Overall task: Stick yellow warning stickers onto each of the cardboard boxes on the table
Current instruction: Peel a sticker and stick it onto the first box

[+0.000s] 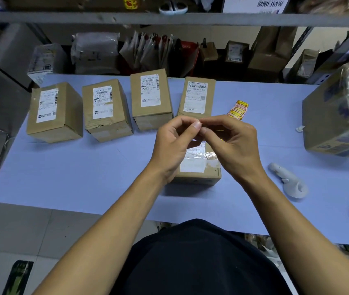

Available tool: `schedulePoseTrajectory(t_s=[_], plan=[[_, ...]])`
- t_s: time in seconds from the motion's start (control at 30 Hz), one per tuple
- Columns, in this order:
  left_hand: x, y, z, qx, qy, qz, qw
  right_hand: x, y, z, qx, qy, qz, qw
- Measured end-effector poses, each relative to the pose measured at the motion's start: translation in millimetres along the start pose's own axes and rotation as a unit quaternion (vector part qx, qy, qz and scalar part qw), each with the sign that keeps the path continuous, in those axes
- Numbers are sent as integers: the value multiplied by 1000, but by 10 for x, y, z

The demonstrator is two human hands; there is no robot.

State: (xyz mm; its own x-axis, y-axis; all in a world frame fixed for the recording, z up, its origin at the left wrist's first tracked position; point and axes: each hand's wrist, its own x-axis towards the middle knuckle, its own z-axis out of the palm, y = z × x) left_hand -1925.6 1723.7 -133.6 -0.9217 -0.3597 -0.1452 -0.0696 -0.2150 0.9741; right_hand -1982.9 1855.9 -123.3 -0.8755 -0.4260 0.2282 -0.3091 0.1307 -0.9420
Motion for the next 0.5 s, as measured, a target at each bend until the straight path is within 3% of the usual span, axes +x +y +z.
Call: schedulePoseTrajectory(t_s=[0.23,0.5], plan=[[-2,-6,14,89,0,82,993,49,-22,-66,106,-11,82,991],[-5,71,35,235,6,143,961,126,-61,-167,121,-46,123,984]])
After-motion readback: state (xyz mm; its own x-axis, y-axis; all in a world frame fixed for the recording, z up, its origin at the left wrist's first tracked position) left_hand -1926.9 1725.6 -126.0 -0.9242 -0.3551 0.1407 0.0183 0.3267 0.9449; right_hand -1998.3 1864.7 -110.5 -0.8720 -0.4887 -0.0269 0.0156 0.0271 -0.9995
